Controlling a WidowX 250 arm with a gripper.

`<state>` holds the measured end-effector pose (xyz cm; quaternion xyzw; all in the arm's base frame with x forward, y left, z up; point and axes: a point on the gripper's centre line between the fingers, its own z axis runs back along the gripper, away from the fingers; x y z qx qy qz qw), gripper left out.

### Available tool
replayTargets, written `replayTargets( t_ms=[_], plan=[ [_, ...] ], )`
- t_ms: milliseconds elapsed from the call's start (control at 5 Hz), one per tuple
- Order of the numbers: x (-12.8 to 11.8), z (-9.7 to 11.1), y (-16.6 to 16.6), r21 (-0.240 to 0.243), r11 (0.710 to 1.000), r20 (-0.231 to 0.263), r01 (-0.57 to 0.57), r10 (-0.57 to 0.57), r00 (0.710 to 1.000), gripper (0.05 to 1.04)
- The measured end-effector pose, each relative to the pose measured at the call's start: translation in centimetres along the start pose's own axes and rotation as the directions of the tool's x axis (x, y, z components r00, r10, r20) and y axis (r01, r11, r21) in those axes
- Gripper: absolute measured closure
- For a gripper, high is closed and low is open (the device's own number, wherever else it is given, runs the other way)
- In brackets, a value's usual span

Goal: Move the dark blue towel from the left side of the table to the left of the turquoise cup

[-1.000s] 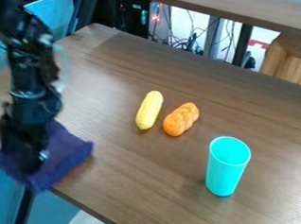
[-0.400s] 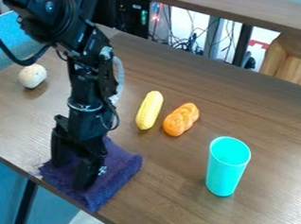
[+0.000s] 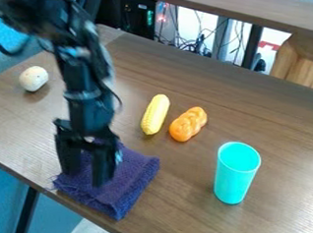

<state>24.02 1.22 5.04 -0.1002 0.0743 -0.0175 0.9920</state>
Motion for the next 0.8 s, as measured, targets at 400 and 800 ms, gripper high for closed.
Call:
replayTargets(
  t_ms=[400,800],
  plan=[
    [-1.6,7.1,1.6,0.109,0.992,0.189,-0.064,0.043,0.981,0.083],
    [-1.7,6.3,2.7,0.276,0.961,0.073,-0.008,-0.012,0.997,0.083]
  ],
)
